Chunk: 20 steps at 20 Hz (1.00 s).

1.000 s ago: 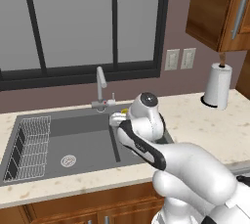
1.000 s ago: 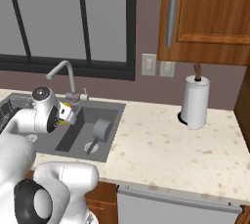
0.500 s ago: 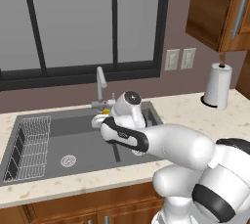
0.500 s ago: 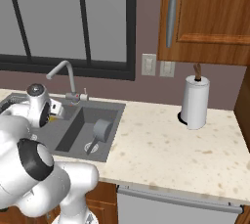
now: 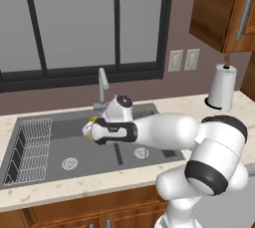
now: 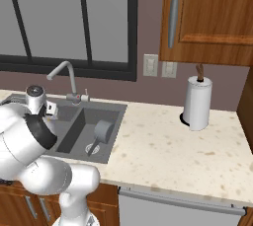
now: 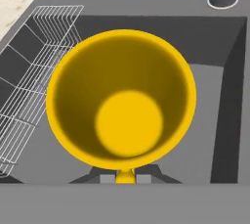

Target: Move any existing items from the left basin to the right basin for drying. Then move the mug from the counter to the left basin of the sink for washing.

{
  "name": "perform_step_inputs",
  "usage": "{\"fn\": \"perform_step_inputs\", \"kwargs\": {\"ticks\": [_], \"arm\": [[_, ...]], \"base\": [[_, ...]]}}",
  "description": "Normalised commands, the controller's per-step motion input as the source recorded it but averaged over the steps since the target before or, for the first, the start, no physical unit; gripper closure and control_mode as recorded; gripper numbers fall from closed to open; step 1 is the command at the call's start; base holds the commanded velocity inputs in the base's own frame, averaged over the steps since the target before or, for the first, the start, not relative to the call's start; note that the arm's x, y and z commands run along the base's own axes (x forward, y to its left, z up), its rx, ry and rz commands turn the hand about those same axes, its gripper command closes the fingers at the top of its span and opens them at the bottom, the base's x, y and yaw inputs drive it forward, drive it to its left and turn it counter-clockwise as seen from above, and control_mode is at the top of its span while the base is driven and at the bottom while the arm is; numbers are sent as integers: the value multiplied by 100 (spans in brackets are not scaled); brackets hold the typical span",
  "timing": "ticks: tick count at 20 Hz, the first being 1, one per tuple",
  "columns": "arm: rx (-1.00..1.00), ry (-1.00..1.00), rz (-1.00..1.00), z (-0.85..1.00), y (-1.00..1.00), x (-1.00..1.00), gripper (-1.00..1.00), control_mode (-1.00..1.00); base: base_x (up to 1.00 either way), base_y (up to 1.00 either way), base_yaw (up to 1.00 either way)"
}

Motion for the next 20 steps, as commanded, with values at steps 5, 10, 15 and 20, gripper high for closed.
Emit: {"fn": "perform_step_inputs", "kwargs": {"ticks": [5,10,15,20], "arm": [[0,7,10,-36,32,36,100,-100],[-2,6,5,-43,27,36,100,-100],[-7,1,0,-39,18,25,100,-100],[-8,-1,0,-18,14,5,100,-100]], "base": [[0,0,0],[0,0,0],[0,0,0],[0,0,0]]}}
